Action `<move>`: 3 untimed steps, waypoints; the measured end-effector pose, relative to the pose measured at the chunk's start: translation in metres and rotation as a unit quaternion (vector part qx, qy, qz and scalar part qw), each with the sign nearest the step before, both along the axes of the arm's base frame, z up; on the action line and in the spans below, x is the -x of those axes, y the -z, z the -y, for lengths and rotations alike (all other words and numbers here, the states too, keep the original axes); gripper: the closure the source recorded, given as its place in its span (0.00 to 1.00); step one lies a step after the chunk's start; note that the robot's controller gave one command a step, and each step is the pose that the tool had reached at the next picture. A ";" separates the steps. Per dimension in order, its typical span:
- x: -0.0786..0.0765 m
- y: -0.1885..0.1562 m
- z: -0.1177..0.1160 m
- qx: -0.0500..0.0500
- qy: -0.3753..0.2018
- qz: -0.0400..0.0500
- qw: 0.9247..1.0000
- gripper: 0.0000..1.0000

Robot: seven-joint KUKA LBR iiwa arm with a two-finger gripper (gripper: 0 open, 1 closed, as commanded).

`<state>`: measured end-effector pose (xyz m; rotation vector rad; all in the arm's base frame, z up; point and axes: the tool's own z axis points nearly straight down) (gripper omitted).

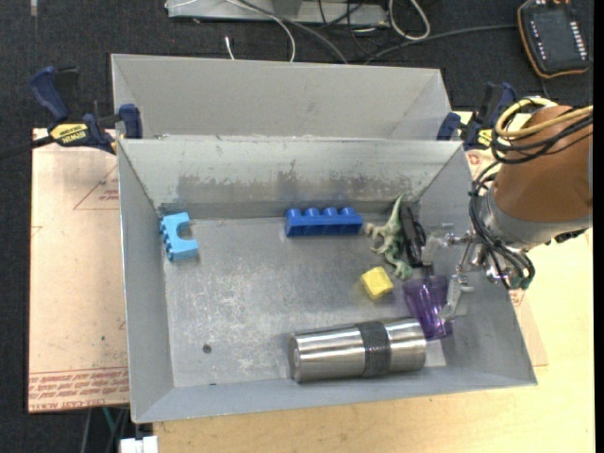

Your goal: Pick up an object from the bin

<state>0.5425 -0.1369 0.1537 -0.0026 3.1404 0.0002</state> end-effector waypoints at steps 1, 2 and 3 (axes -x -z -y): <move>0.017 -0.112 -0.048 0.000 0.037 0.002 0.999 0.00; 0.001 0.004 -0.044 -0.001 -0.021 -0.001 1.000 0.00; 0.003 0.021 -0.050 -0.001 -0.043 -0.003 0.999 0.00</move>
Offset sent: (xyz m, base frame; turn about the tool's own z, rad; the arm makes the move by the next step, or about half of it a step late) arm 0.0004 0.0420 -0.0193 -0.0570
